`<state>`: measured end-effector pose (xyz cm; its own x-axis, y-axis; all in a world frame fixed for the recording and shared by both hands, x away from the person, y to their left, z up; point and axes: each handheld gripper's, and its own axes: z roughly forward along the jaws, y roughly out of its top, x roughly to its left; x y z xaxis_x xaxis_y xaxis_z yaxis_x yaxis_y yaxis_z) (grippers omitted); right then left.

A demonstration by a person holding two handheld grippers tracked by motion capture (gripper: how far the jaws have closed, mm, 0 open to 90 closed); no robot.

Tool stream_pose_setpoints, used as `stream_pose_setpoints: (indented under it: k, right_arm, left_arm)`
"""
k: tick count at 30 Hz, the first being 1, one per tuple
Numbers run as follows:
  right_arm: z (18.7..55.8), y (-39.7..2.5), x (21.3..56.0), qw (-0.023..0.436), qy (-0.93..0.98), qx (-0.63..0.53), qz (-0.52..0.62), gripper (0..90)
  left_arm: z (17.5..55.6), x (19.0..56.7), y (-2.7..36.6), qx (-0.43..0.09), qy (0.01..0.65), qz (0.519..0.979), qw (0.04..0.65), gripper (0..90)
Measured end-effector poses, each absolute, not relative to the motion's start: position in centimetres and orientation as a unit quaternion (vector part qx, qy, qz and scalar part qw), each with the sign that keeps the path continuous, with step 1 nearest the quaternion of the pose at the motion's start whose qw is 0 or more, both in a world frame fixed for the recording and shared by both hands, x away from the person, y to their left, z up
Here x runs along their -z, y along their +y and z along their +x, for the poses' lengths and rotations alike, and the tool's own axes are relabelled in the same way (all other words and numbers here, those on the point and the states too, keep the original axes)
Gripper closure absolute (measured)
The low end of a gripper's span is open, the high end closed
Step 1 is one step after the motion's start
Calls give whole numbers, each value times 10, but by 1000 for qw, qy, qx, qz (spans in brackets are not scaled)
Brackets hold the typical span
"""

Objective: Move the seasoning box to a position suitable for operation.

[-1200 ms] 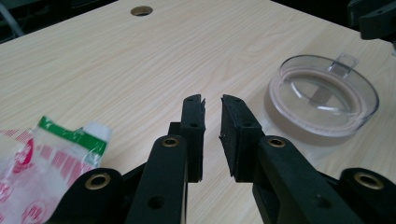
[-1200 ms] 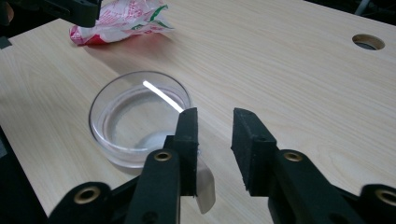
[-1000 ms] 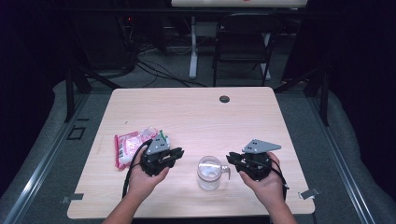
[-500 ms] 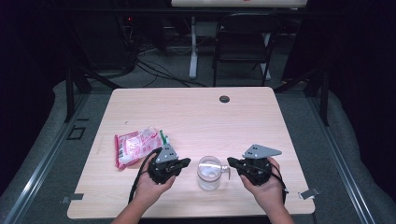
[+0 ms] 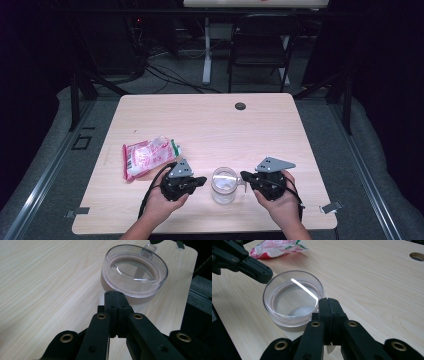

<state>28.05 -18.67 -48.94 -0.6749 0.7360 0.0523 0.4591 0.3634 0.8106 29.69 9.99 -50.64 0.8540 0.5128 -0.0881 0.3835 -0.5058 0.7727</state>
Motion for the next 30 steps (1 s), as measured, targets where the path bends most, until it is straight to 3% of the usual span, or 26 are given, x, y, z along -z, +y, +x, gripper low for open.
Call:
stream_pose_setpoints:
  k: [30]
  right_arm:
    - [280,-188,492,161,806,-433,371,890]
  left_arm:
    - [293,517,88,-62,249,873,414,900]
